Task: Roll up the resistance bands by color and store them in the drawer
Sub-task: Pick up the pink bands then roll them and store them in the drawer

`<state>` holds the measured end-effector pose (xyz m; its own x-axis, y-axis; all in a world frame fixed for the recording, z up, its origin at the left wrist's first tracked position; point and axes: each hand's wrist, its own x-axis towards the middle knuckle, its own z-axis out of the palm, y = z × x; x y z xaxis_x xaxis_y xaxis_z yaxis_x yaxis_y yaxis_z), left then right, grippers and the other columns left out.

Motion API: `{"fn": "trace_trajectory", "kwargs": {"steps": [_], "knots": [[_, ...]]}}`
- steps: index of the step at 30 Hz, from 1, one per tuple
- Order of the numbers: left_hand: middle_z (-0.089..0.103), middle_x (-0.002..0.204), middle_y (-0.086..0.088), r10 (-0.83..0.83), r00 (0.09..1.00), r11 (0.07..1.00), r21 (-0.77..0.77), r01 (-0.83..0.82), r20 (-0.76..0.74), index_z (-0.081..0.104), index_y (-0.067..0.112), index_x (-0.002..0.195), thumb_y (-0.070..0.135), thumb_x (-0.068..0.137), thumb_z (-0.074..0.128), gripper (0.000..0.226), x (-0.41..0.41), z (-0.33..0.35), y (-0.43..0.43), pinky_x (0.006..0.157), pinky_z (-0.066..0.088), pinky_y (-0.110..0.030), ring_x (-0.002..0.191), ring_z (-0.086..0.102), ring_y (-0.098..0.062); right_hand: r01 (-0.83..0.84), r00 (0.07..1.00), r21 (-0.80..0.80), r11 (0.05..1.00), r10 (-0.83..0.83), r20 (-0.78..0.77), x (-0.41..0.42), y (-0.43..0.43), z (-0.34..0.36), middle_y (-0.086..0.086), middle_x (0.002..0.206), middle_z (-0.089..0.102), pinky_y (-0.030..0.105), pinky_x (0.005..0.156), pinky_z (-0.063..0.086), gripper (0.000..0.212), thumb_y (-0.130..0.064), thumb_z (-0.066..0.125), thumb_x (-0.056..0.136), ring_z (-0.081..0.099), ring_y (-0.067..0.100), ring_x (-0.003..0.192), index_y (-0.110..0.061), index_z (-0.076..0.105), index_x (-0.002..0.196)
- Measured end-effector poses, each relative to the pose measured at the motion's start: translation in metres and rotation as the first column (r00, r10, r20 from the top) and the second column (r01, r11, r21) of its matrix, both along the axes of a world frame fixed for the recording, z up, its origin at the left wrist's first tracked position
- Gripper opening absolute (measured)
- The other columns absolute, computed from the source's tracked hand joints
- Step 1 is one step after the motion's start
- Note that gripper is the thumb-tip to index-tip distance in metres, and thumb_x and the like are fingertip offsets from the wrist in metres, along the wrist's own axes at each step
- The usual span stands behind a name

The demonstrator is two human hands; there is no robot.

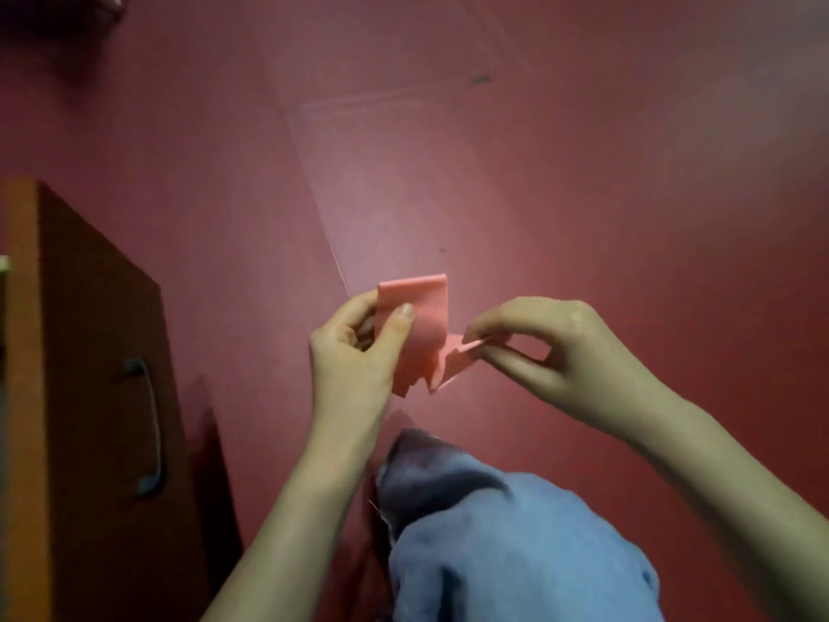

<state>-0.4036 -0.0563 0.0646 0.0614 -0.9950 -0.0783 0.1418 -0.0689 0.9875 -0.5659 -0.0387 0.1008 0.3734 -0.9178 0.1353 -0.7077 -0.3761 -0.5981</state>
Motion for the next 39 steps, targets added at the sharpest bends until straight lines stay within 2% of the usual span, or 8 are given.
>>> {"fn": "trace_trajectory", "kwargs": {"steps": [4, 12, 17, 21, 27, 31, 35, 39], "knots": [[0.065, 0.054, 0.02, 0.001, 1.0, 0.997, -0.073, -0.002, -0.003, 0.062, 0.021, 0.076, -0.004, 0.081, 0.058, 0.026, 0.012, 0.047, 0.03, 0.053, 0.044, -0.007, 0.053, 0.057, 0.008, -0.066, 0.991, 0.124, 0.99, 0.051, 0.121, 0.021, 0.025, 0.051, -0.004, 0.073, 0.07, 0.023, 0.064, 0.05, 0.012, -0.025, 0.064, 0.077, 0.064, 0.007, 0.067, -0.018, 0.069, 0.084], [0.069, 0.061, 0.012, -0.056, 0.99, 0.995, -0.089, 0.044, -0.132, 0.066, 0.017, 0.082, -0.001, 0.084, 0.053, 0.021, 0.041, 0.123, 0.11, 0.058, 0.049, -0.011, 0.06, 0.061, 0.002, 0.046, 0.934, 0.073, 0.996, -0.069, 0.351, 0.069, 0.086, 0.123, 0.002, 0.066, 0.06, 0.015, 0.056, 0.039, 0.008, -0.013, 0.065, 0.077, 0.048, 0.005, 0.059, -0.02, 0.063, 0.079], [0.07, 0.08, -0.004, -0.003, 0.974, 0.997, -0.079, -0.015, -0.225, 0.068, 0.014, 0.09, 0.011, 0.088, 0.052, 0.017, 0.053, 0.148, 0.151, 0.078, 0.053, -0.035, 0.081, 0.063, -0.021, 0.033, 0.872, 0.061, 0.998, -0.058, 0.486, 0.094, 0.122, 0.15, 0.001, 0.061, 0.052, 0.015, 0.043, 0.042, 0.018, -0.001, 0.061, 0.081, 0.047, 0.007, 0.049, -0.016, 0.054, 0.077], [0.072, 0.077, 0.002, 0.005, 0.971, 0.996, -0.089, -0.027, -0.239, 0.07, 0.019, 0.085, 0.013, 0.089, 0.051, 0.02, 0.063, 0.154, 0.174, 0.068, 0.054, -0.021, 0.074, 0.065, -0.012, -0.014, 0.869, 0.05, 0.999, -0.013, 0.494, 0.105, 0.145, 0.164, -0.001, 0.059, 0.047, 0.022, 0.038, 0.046, 0.022, -0.001, 0.06, 0.082, 0.047, 0.01, 0.047, -0.02, 0.05, 0.077], [0.073, 0.072, 0.006, 0.007, 0.974, 0.993, -0.113, -0.034, -0.227, 0.069, 0.021, 0.082, 0.014, 0.091, 0.046, 0.026, 0.068, 0.163, 0.195, 0.073, 0.054, -0.023, 0.072, 0.066, -0.007, 0.019, 0.891, 0.023, 1.0, -0.027, 0.452, 0.116, 0.159, 0.173, -0.002, 0.057, 0.047, 0.017, 0.038, 0.04, 0.021, -0.001, 0.061, 0.081, 0.043, 0.004, 0.046, -0.018, 0.05, 0.075], [0.071, 0.073, 0.006, 0.02, 0.986, 0.987, -0.151, -0.046, -0.168, 0.071, 0.025, 0.077, 0.032, 0.088, 0.048, 0.026, 0.07, 0.164, 0.203, 0.075, 0.052, -0.026, 0.075, 0.063, -0.009, 0.046, 0.905, 0.003, 0.999, -0.043, 0.424, 0.12, 0.161, 0.171, -0.006, 0.056, 0.051, 0.023, 0.039, 0.044, 0.031, -0.004, 0.063, 0.08, 0.044, 0.004, 0.046, -0.026, 0.044, 0.069], [0.066, 0.069, 0.01, 0.071, 0.997, 0.97, -0.233, -0.067, 0.008, 0.064, 0.026, 0.081, 0.009, 0.09, 0.05, 0.024, 0.072, 0.16, 0.209, 0.07, 0.05, -0.021, 0.072, 0.059, -0.004, 0.077, 0.898, 0.019, 0.997, -0.078, 0.433, 0.125, 0.166, 0.163, -0.005, 0.056, 0.052, 0.023, 0.038, 0.044, 0.032, -0.008, 0.066, 0.079, 0.044, 0.004, 0.043, -0.024, 0.039, 0.072], [0.062, 0.06, 0.018, 0.124, 0.99, 0.969, -0.224, -0.105, 0.073, 0.062, 0.031, 0.077, 0.01, 0.091, 0.048, 0.029, 0.079, 0.155, 0.216, 0.058, 0.042, -0.007, 0.06, 0.053, 0.007, 0.11, 0.918, -0.005, 0.994, -0.1, 0.384, 0.128, 0.172, 0.155, 0.009, 0.053, 0.054, 0.032, 0.04, 0.042, 0.029, -0.018, 0.068, 0.079, 0.051, 0.019, 0.037, -0.018, 0.039, 0.081]]}}
